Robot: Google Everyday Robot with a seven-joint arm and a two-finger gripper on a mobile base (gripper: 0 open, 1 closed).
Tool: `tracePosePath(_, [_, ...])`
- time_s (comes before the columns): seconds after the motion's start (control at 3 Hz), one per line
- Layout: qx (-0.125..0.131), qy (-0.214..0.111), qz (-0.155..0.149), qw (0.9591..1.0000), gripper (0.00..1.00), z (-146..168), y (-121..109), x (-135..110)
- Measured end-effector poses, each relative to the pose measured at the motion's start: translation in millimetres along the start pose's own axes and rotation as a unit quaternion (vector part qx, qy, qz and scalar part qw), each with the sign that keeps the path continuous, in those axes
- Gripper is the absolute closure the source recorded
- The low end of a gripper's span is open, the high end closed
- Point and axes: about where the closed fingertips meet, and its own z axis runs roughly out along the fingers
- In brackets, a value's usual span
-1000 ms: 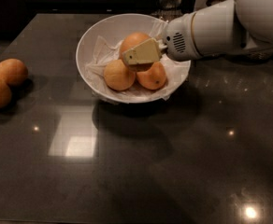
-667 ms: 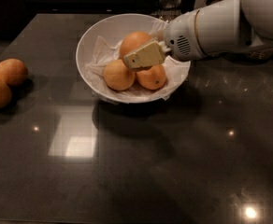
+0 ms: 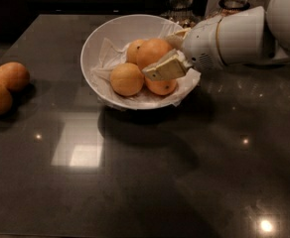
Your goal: Pick orange from white bowl
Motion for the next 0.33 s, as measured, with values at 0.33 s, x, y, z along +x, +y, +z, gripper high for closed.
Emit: tracePosePath(0.33, [0.000,0.000,0.000,1.0000,1.00,0.0,0.0,0.0])
